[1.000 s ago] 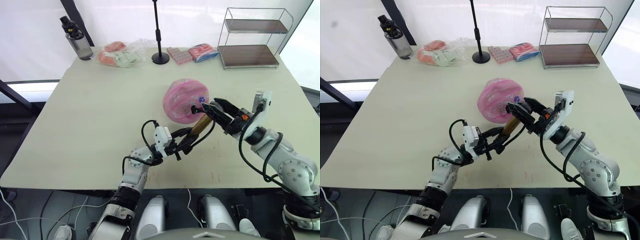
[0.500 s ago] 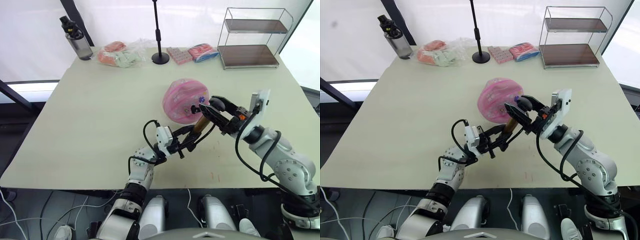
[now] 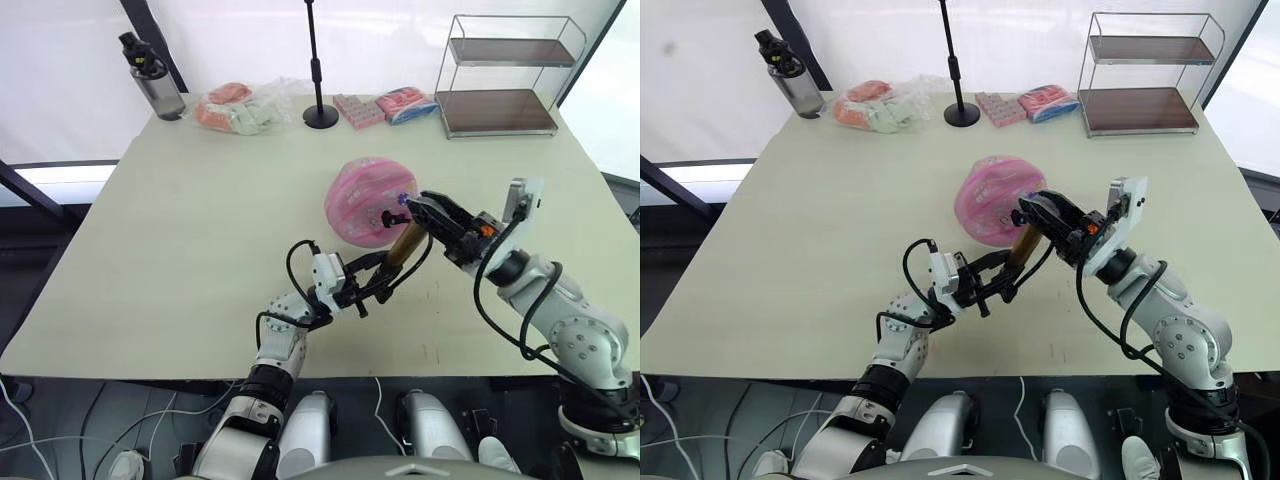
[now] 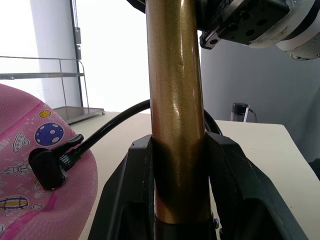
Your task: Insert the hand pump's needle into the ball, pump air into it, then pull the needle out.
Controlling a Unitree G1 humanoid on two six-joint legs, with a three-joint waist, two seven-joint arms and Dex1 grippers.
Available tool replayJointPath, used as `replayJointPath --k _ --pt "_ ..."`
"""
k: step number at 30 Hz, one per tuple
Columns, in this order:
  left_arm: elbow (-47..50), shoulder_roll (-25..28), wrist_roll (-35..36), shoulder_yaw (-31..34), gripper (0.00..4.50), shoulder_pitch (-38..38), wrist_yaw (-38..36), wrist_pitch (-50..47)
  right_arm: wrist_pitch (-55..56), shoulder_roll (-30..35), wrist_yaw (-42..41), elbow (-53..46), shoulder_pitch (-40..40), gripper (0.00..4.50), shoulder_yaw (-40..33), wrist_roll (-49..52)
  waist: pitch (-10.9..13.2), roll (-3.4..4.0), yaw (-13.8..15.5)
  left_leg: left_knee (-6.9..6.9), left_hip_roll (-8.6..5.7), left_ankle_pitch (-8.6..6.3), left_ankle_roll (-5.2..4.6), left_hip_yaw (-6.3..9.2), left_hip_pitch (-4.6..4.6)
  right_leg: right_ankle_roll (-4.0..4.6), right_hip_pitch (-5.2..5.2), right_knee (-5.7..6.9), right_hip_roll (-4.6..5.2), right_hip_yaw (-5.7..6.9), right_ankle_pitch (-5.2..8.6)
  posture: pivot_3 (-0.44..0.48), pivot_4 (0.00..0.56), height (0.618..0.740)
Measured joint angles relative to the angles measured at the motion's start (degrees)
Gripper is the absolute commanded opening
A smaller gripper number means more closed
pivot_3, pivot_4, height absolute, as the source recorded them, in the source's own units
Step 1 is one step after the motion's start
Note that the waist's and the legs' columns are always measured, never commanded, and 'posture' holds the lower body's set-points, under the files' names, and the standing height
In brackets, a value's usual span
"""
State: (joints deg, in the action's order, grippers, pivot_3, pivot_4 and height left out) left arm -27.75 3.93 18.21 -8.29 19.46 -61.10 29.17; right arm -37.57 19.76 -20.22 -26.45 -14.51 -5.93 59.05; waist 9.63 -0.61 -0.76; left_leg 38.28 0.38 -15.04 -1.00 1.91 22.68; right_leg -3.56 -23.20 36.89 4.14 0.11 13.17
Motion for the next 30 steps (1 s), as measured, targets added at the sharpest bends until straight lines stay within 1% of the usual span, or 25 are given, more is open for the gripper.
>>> replayJointPath --k 11,14,15,17,20,25,27,28,30 --pt "-0.33 0.10 -0.01 -0.01 1.02 0.04 -0.03 -0.20 -0.02 0.13 -0.50 0.04 0.00 1.92 0.16 -0.76 0.00 0.00 0.01 0.00 0.00 0.00 0.00 0.00 0.00 0.00 0.00 0.00 0.00 0.00 0.00 0.000 0.150 0.740" --pt "-0.16 0.49 0.01 -0.14 1.02 0.26 -0.09 -2.74 -0.04 0.15 -0.40 0.53 0.00 1.92 0.25 -1.29 0.00 0.00 0.00 0.00 0.00 0.00 0.00 0.00 0.00 0.00 0.00 0.00 0.00 0.00 0.00 0.000 0.150 0.740" --pt "0.07 0.63 0.01 -0.18 2.05 0.32 -0.04 -3.91 -0.16 0.17 -0.34 0.62 0.00 1.92 0.29 -1.43 0.00 0.00 -0.01 0.00 0.00 0.00 0.00 0.00 0.00 0.00 0.00 0.00 0.00 0.00 0.00 0.000 0.150 0.740" --pt "0.18 1.23 0.00 -0.09 2.89 0.37 0.27 -5.46 -0.19 0.32 -0.35 0.60 -0.03 1.92 0.29 -1.52 0.00 0.00 -0.05 0.00 0.00 0.00 0.00 0.01 -0.01 0.00 0.00 0.00 -0.01 0.00 0.00 0.000 0.150 0.740" --pt "0.56 2.27 0.10 0.07 4.47 0.37 0.35 -8.01 -0.25 0.60 -0.42 0.60 -0.03 1.92 0.29 -1.58 0.00 0.00 -0.03 0.00 0.00 0.00 0.00 0.01 0.00 0.00 0.00 0.00 -0.01 0.00 0.00 0.000 0.150 0.740" --pt "4.61 4.78 1.90 0.58 4.47 0.24 -1.13 -13.37 -0.39 2.29 -1.37 0.58 -0.39 1.92 0.35 -2.36 0.00 0.00 -0.03 0.00 0.00 0.00 0.00 0.01 0.01 0.00 0.00 0.00 -0.01 0.00 0.00 0.000 0.150 0.740" --pt "8.23 7.48 3.75 0.44 4.47 -0.39 -3.65 -18.13 -0.38 4.41 -3.44 0.54 -0.92 1.92 0.53 -3.42 0.00 0.00 -0.19 -0.01 0.02 0.00 0.00 0.02 0.00 0.00 -0.01 0.01 -0.03 0.00 0.00 0.000 0.150 0.740" --pt "10.63 9.71 5.16 0.50 4.47 -0.79 -5.54 -21.45 -0.37 5.72 -4.94 0.50 -1.32 1.92 0.57 -4.34 0.00 0.01 -0.20 0.00 0.02 0.00 0.00 0.02 -0.01 0.01 -0.01 0.02 -0.04 0.00 0.00 0.000 0.150 0.740" --pt "11.84 11.01 6.10 0.57 4.47 -1.03 -6.72 -23.68 -0.35 6.22 -6.09 0.50 -1.65 1.92 0.71 -4.93 0.00 0.01 -0.17 0.00 0.02 0.00 0.00 0.02 -0.01 0.01 -0.01 0.01 -0.03 0.00 0.01 0.000 0.150 0.740"
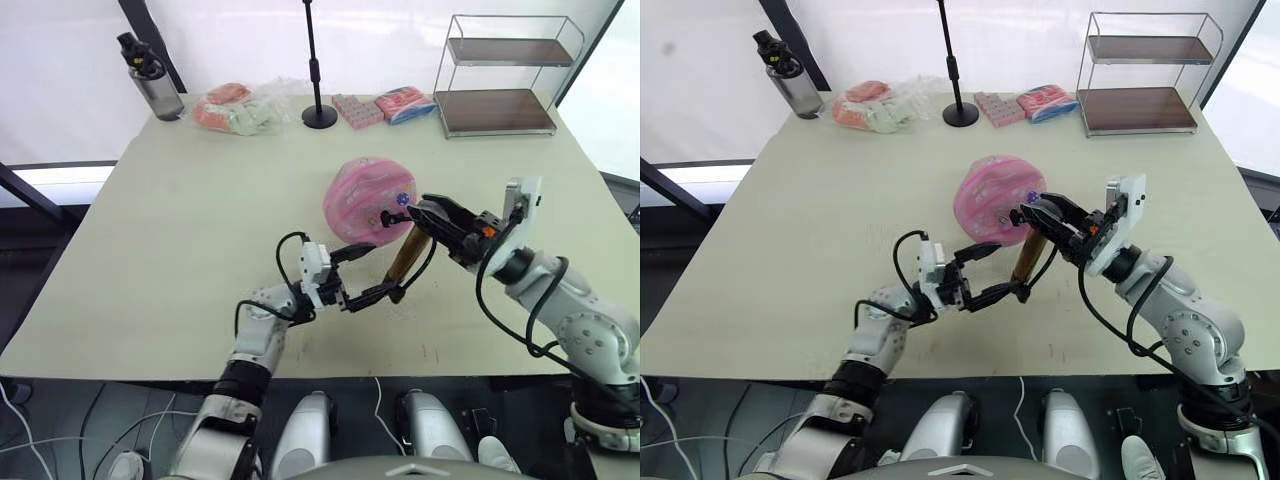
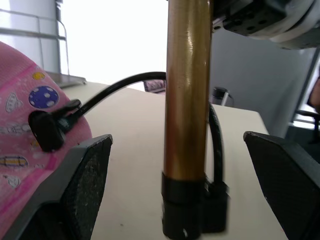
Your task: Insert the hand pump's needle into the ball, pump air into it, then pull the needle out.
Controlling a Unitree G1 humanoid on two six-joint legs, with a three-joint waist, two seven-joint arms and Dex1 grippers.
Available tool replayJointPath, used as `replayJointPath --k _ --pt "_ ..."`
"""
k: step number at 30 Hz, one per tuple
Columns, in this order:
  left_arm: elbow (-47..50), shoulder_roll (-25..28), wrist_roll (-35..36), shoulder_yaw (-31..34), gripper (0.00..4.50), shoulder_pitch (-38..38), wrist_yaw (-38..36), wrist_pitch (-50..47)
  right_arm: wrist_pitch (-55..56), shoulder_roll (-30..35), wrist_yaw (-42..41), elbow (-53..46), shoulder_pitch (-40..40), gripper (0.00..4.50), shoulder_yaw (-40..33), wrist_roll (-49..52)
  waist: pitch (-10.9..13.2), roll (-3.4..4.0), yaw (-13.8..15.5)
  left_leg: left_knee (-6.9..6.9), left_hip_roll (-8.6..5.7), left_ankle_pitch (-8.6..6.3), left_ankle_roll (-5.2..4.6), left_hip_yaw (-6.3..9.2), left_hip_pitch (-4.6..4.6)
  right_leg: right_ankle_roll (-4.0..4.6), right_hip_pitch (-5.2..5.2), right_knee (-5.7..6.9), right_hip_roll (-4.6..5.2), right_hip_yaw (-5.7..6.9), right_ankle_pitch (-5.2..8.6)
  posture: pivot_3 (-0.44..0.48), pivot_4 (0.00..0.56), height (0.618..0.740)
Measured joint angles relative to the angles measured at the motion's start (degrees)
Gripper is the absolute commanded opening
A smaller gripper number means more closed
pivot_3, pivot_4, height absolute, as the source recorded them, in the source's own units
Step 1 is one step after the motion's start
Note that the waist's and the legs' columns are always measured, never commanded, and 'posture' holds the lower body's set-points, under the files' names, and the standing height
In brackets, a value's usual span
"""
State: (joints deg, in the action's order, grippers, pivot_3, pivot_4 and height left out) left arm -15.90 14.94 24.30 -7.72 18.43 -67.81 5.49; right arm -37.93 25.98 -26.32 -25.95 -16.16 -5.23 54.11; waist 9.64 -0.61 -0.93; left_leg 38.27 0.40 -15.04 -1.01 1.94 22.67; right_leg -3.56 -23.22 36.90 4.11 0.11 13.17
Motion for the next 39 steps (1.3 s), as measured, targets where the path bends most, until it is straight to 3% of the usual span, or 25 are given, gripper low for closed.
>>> replayJointPath --k 6,17,29,39 --pt "1.73 4.98 0.12 -3.70 4.47 1.95 -7.02 -9.90 -0.03 5.41 -10.47 -0.42 -4.62 1.92 4.75 -2.66 0.00 0.00 0.11 0.00 0.00 0.00 0.00 0.00 0.02 0.00 0.00 -0.02 0.00 0.01 0.00 0.000 0.150 0.740" --pt "-6.82 3.60 -6.20 -7.10 4.47 11.07 -9.38 -11.40 0.70 8.62 -23.86 -0.60 -9.90 1.92 8.56 -4.87 0.01 0.00 0.10 0.02 -0.01 -0.01 -0.01 0.01 0.06 0.00 -0.01 -0.05 0.00 0.03 0.00 0.000 0.150 0.740" --pt "-12.45 4.57 -9.55 -8.64 4.47 15.30 -16.05 -9.70 1.35 8.57 -28.82 -0.13 -10.54 1.92 9.05 -7.55 0.02 -0.01 0.13 0.03 -0.01 -0.01 -0.01 0.01 0.08 0.00 -0.04 -0.04 0.00 0.03 0.00 0.000 0.150 0.740" --pt "-15.32 4.18 -12.44 -8.85 4.47 15.18 -17.09 -4.48 2.79 7.52 -30.49 1.73 -8.89 1.92 10.25 -11.01 0.02 -0.01 0.20 0.03 -0.02 -0.01 -0.01 -0.01 0.12 -0.01 -0.08 -0.02 0.01 0.03 0.00 0.000 0.150 0.740"
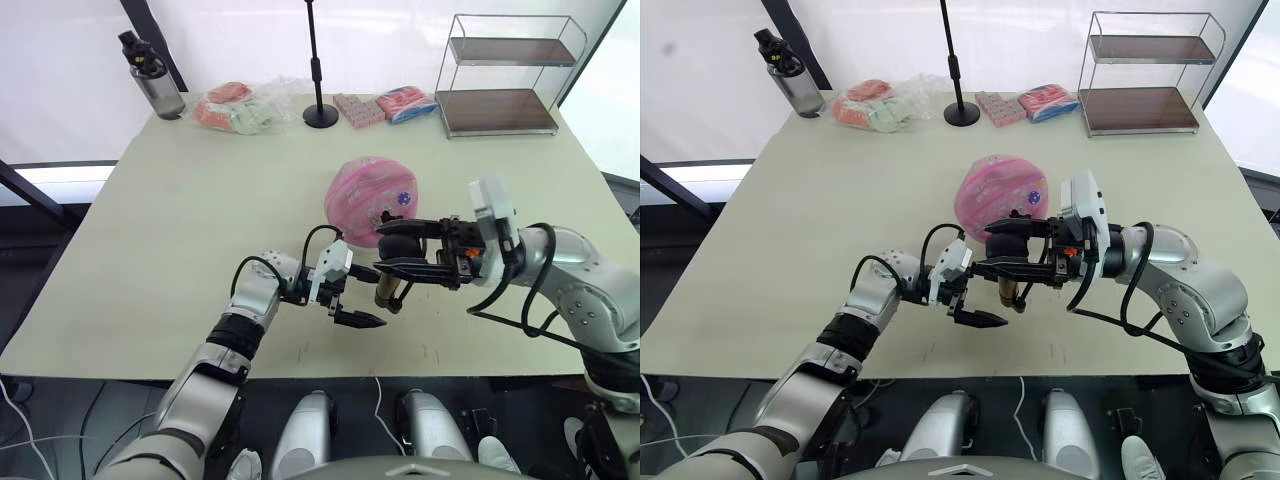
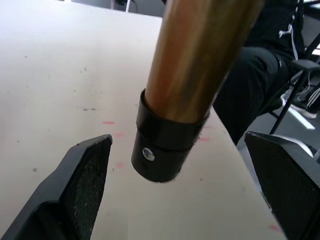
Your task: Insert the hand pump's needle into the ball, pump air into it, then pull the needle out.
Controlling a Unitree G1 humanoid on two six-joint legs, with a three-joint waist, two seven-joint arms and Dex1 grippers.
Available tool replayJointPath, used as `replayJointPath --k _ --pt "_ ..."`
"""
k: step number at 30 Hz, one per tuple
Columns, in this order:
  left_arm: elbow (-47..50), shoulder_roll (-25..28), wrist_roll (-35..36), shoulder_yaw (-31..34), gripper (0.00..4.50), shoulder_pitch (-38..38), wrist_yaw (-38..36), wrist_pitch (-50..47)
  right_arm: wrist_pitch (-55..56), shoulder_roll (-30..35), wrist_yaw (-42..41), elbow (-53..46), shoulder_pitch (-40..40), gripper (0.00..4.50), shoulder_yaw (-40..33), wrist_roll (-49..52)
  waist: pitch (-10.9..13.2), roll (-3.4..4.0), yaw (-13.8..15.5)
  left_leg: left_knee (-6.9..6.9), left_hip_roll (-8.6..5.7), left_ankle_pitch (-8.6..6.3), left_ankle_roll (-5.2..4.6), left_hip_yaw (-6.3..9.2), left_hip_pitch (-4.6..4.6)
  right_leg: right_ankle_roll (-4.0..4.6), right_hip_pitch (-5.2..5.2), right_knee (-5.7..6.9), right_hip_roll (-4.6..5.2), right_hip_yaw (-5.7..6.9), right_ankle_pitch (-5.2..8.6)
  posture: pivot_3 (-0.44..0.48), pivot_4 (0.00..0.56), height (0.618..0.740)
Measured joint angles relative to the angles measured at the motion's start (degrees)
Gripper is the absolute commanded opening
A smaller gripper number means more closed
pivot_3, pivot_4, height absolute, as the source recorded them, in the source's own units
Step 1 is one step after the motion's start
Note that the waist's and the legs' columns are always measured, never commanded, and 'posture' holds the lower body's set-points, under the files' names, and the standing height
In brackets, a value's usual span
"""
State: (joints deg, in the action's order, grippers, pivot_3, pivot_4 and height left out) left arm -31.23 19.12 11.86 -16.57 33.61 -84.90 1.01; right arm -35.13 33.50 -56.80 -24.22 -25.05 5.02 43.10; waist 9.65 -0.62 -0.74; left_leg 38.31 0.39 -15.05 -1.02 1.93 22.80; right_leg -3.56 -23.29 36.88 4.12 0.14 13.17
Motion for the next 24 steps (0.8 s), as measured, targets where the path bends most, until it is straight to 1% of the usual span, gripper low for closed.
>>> replayJointPath --k 5,10,15,24 --pt "-3.47 0.03 -3.65 -1.69 4.47 0.01 0.24 3.43 4.23 0.01 -3.33 3.20 3.36 1.92 2.82 -4.84 0.00 0.00 -0.03 0.01 -0.01 0.00 0.00 -0.01 0.00 0.00 -0.01 0.01 0.00 -0.01 0.00 0.000 0.150 0.740" --pt "-5.95 -1.05 -5.24 -2.28 4.47 0.34 0.36 3.73 8.60 -0.23 -6.69 5.68 4.28 1.92 3.69 -8.05 0.00 0.00 -0.02 0.01 -0.01 0.00 0.00 -0.01 0.01 0.00 -0.01 0.01 0.00 -0.01 0.00 0.000 0.150 0.740" --pt "-10.60 -3.30 -7.53 -3.25 4.47 2.37 0.96 5.77 10.97 -0.79 -9.54 7.04 5.11 1.92 4.30 -9.13 0.00 0.00 -0.03 0.02 -0.01 0.00 0.00 -0.01 0.01 -0.01 -0.01 0.01 -0.01 -0.01 0.00 0.000 0.150 0.740" --pt "-17.44 -6.53 -9.64 -3.68 4.47 5.70 2.27 10.24 11.95 -1.24 -10.38 7.45 5.55 1.92 4.27 -9.24 0.00 -0.01 -0.10 0.03 -0.01 0.00 0.00 0.00 0.01 0.00 -0.01 0.04 -0.01 0.00 0.00 0.000 0.150 0.740"
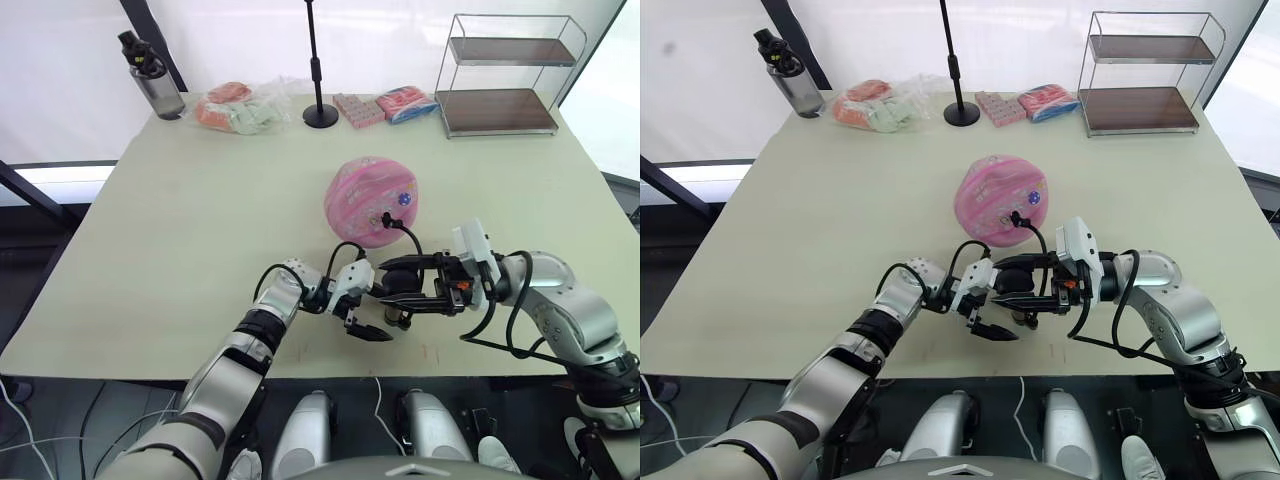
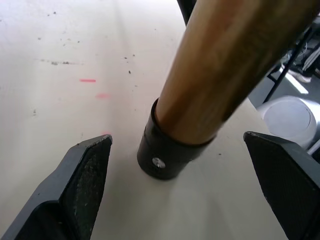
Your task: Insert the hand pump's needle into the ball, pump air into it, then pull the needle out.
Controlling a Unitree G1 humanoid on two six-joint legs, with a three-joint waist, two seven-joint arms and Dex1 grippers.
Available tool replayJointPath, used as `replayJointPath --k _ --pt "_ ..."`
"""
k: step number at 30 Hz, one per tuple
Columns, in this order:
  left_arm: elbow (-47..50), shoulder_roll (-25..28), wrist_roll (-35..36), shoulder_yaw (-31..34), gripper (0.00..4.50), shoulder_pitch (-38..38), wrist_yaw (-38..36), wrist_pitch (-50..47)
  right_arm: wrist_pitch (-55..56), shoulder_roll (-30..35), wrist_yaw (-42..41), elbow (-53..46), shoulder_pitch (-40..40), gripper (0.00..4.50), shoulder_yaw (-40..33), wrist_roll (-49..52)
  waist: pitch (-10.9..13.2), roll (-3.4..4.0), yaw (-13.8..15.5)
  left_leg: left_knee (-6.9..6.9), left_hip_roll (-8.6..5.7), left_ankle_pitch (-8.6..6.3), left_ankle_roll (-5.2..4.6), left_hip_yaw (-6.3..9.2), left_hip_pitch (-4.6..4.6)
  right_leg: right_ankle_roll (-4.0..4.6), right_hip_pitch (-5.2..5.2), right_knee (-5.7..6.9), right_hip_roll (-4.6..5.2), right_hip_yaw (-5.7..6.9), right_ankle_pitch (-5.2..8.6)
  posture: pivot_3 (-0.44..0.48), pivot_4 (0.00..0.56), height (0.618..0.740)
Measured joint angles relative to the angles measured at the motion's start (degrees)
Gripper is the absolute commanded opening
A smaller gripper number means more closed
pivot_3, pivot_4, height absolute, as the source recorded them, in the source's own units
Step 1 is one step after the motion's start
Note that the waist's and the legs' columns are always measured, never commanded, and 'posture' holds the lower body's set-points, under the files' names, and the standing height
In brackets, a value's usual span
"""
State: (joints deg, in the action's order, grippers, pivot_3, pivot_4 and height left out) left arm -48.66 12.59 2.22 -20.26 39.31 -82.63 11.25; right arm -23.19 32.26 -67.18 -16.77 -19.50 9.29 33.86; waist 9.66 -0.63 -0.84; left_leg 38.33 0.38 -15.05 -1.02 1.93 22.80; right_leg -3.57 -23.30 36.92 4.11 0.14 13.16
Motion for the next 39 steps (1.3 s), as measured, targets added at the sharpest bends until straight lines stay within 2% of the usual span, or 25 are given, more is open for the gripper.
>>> replayJointPath --k 3,4,6,7,8,9,11,28,39 --pt "-1.96 -0.16 -0.37 0.03 4.47 0.32 0.00 1.62 0.30 0.00 -0.04 0.05 0.14 1.92 -0.02 -0.01 0.00 0.00 0.03 0.00 0.00 0.00 0.00 0.00 0.00 0.00 0.00 0.01 0.00 0.00 0.00 0.000 0.150 0.740" --pt "-2.24 -0.20 -0.40 0.03 3.97 0.32 -0.01 1.88 0.43 -0.01 -0.05 0.09 0.14 1.92 -0.02 -0.02 0.00 0.00 0.07 0.00 0.00 0.00 0.00 0.00 0.00 0.00 0.00 0.01 0.00 0.00 0.00 0.000 0.150 0.740" --pt "-2.90 -0.32 -0.54 0.04 3.27 0.38 0.01 2.50 0.80 -0.02 -0.07 0.28 0.15 1.92 -0.02 -0.11 0.00 0.00 0.10 0.00 0.00 0.00 0.00 0.00 0.00 0.00 0.00 0.01 0.00 0.00 0.00 0.000 0.150 0.740" --pt "-3.57 -0.48 -0.87 0.06 2.74 0.43 0.25 3.22 0.97 -0.02 -0.16 0.47 0.16 1.92 -0.02 -0.10 0.00 0.00 0.08 0.00 0.00 0.00 0.00 0.00 0.00 0.00 0.00 0.01 0.00 0.00 0.00 0.000 0.150 0.740" --pt "-3.79 -0.55 -0.93 0.16 2.59 0.44 0.57 3.38 0.97 -0.03 -0.28 0.50 0.17 1.92 -0.03 -0.04 0.00 0.00 0.07 0.00 0.00 0.00 0.00 0.00 0.00 0.00 0.00 0.01 0.00 0.00 0.00 0.000 0.150 0.740" --pt "-3.88 -0.72 -0.93 0.31 1.97 0.46 0.78 3.56 0.98 -0.03 -0.43 0.54 0.17 1.92 -0.03 -0.01 0.00 0.00 0.07 0.00 0.00 0.00 0.00 0.00 0.00 0.00 0.00 0.01 0.00 0.00 0.00 0.000 0.150 0.740" --pt "-3.98 -1.38 -1.04 0.71 1.21 0.44 1.26 4.19 1.07 -0.14 -0.23 0.84 0.16 1.92 -0.42 0.12 0.00 0.00 0.09 0.01 0.00 0.00 0.00 0.00 0.00 0.00 0.00 0.01 0.00 0.00 0.00 0.000 0.150 0.740" --pt "0.64 -2.40 -0.72 3.20 1.17 -5.80 6.35 5.83 1.80 0.62 2.76 -0.88 4.12 1.92 -3.06 0.94 -0.02 -0.02 0.24 0.01 -0.02 0.00 0.00 0.00 -0.01 -0.01 0.01 0.02 0.04 0.00 0.00 0.000 0.150 0.740" --pt "19.67 -0.84 -1.12 2.87 1.17 -16.92 16.16 -3.92 2.89 0.59 3.12 -0.70 5.17 1.92 -3.98 1.41 -0.02 -0.01 0.07 0.01 -0.01 0.00 0.00 0.01 -0.03 0.00 0.00 0.05 0.03 -0.03 0.00 0.000 0.150 0.740"
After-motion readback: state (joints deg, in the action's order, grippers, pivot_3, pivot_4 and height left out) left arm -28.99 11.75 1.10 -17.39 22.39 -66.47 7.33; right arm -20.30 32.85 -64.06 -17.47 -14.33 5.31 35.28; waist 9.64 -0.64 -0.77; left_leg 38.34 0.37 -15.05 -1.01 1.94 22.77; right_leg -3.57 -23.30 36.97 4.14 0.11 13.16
